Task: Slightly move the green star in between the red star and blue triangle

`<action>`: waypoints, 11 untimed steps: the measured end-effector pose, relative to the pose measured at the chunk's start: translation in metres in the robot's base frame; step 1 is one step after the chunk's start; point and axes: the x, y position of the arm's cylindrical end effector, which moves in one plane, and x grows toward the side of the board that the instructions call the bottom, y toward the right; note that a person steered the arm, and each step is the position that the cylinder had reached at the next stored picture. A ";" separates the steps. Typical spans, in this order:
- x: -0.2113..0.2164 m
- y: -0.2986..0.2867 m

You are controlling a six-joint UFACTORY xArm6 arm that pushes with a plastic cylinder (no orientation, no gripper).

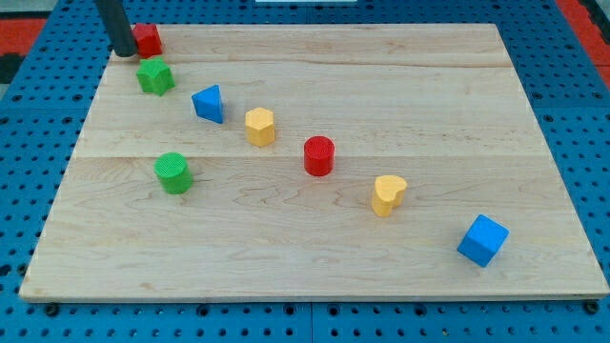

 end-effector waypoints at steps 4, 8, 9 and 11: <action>0.084 0.045; 0.261 0.088; 0.281 0.130; 0.261 0.067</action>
